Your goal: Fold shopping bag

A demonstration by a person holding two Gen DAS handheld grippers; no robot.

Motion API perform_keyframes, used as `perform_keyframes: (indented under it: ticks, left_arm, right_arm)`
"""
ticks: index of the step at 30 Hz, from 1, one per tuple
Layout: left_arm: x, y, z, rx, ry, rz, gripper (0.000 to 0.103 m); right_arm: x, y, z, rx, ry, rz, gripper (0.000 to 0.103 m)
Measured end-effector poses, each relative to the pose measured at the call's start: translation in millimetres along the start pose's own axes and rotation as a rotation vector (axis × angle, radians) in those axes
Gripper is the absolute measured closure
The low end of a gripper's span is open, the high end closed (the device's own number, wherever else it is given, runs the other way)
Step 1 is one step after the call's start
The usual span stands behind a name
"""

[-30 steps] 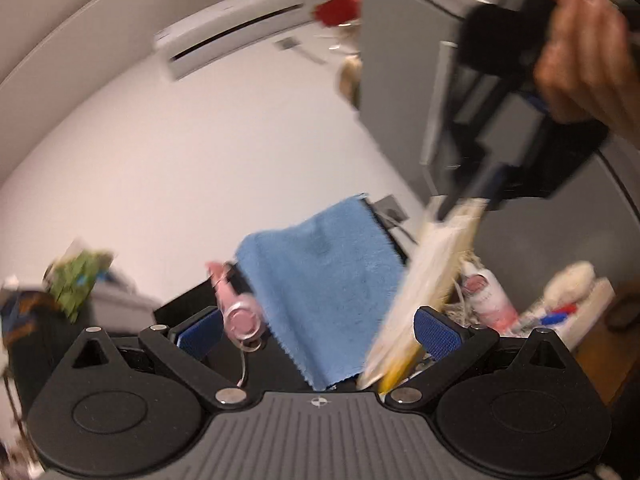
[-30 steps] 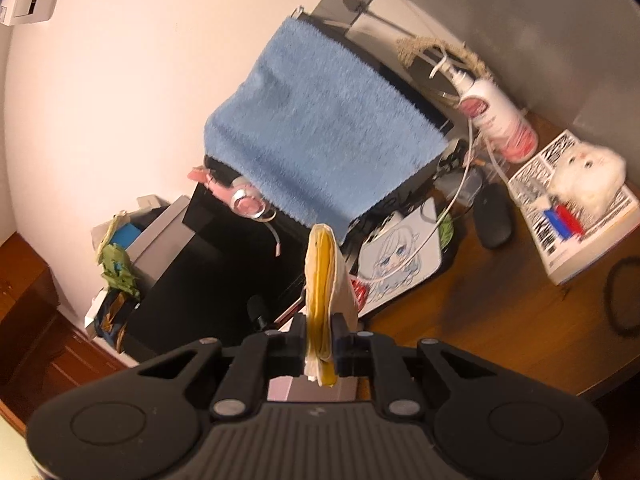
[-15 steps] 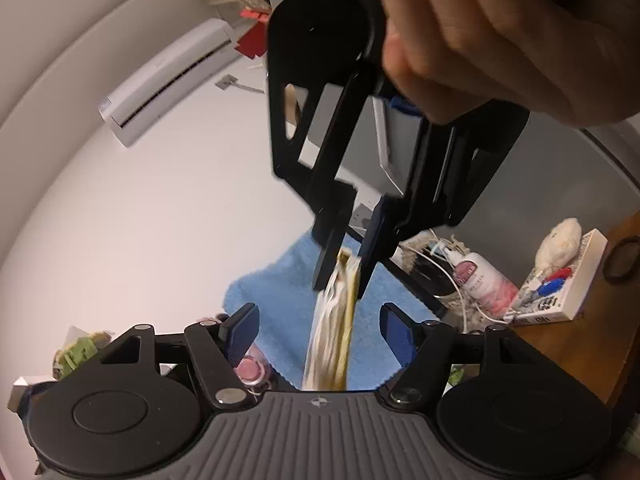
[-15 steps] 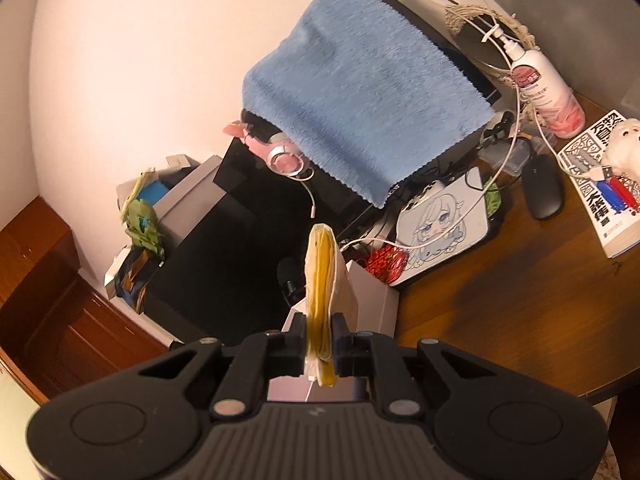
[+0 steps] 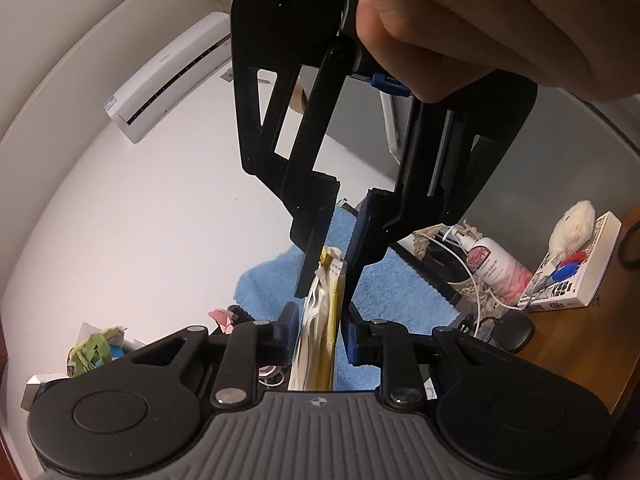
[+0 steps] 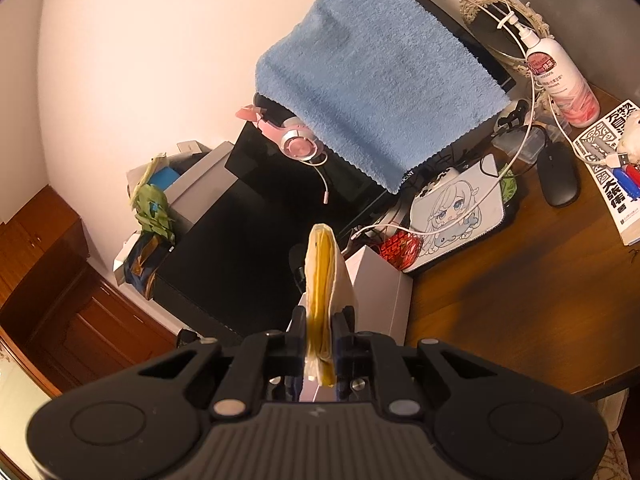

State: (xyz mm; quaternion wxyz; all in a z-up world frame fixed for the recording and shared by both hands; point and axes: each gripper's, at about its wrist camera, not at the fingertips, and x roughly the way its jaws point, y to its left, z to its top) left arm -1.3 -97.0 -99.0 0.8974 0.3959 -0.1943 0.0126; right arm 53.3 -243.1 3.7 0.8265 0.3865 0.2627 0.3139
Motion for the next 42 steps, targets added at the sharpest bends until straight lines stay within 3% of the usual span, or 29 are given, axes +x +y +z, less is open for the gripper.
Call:
perform_keyframes:
  ticks: [11,16,19,23,25,27,32,35,37,42]
  left_arm:
    - [-1.9,-8.5,0.2,0.041,0.018,0.042,0.09]
    - [-4.2,0.0,2.9,-0.054,0.042,0.038,0.092]
    - [-5.5,3.9,1.7,-0.099,0.05,0.021,0.091]
    - [-0.5,20.4,-1.0,-0.223,0.121,-0.043,0.091]
    - [6.7,34.8,-5.3,-0.332,0.181,-0.091,0.091]
    - [14.3,50.3,-11.8,-0.452,0.239,-0.134,0.091]
    - [30.0,84.4,-34.6,-0.754,0.359,-0.243,0.09]
    - [37.0,98.5,-50.3,-0.911,0.403,-0.316,0.089]
    - [37.5,105.3,-57.7,-0.971,0.413,-0.329,0.089]
    - [31.4,121.2,-70.5,-1.071,0.419,-0.327,0.089]
  right_arm:
    - [0.1,0.6,-2.0,0.003,0.0,0.008,0.091]
    - [4.1,0.8,-2.8,0.004,0.004,0.02,0.091]
    - [4.7,1.5,-2.8,0.001,0.009,0.023,0.086]
    - [-2.0,1.9,3.3,-0.023,0.006,0.008,0.084]
    - [-9.2,2.9,7.9,-0.055,-0.009,-0.013,0.074]
    - [-15.7,4.7,10.0,-0.134,-0.017,-0.076,0.072]
    - [-20.5,0.2,6.6,-0.358,-0.031,-0.369,0.072]
    - [-19.0,-16.4,3.1,-0.456,-0.053,-0.464,0.066]
    - [-17.6,-28.1,0.8,-0.522,-0.061,-0.515,0.055]
    - [-15.4,-57.1,-4.6,-0.672,-0.075,-0.623,0.046]
